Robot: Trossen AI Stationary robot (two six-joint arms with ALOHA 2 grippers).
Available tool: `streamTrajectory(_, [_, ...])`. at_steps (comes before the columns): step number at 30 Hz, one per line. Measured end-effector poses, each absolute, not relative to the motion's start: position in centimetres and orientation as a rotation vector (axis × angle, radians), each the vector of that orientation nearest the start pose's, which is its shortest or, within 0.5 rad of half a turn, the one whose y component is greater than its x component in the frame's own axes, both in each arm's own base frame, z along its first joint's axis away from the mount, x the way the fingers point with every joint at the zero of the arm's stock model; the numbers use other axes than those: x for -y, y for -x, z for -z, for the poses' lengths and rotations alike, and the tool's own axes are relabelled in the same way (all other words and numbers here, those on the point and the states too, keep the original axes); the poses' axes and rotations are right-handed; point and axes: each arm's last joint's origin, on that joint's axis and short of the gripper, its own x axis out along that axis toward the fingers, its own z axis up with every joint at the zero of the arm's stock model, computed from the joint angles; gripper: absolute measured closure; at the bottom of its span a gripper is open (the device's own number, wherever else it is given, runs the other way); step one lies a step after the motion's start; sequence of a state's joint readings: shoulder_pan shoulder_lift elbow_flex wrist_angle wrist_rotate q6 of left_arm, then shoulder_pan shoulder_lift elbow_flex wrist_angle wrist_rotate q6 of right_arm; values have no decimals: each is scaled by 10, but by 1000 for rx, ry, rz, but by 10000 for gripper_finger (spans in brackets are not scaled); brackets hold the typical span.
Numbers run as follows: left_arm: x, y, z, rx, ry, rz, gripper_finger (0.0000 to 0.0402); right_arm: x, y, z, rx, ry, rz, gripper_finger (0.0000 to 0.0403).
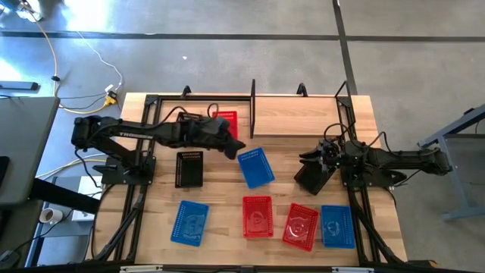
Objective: Stack baskets on shelf by color
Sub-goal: Put the top middle blue bin on the shelf
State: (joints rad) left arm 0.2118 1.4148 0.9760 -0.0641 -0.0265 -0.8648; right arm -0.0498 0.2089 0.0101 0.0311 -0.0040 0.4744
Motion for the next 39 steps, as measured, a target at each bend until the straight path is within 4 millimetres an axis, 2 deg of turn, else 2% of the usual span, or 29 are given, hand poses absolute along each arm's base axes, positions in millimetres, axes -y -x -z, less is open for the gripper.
streamTrajectory(12, [-64,-318,-243,-438,954,-468,327,5,-109,-153,-153,-475,85,292])
streamTrajectory(18, [-64,-321,-238,-430,1051,-507,294,5,-109,-153,-153,-475,85,292])
streamTrajectory(22, [-63,-321,-234,-438,1178,-528,274,5,-109,-153,-153,-475,85,292])
streamTrajectory(28, [-52,-319,-228,-482,1248,-607,271,5,-109,-153,-153,-475,84,292])
streamTrajectory(34, [-43,-317,-225,-484,1241,-680,271,5,-109,-153,-153,-475,84,292])
streamTrajectory(39, [-39,-322,-213,-496,1268,-724,271,5,-109,-153,-154,-475,85,292])
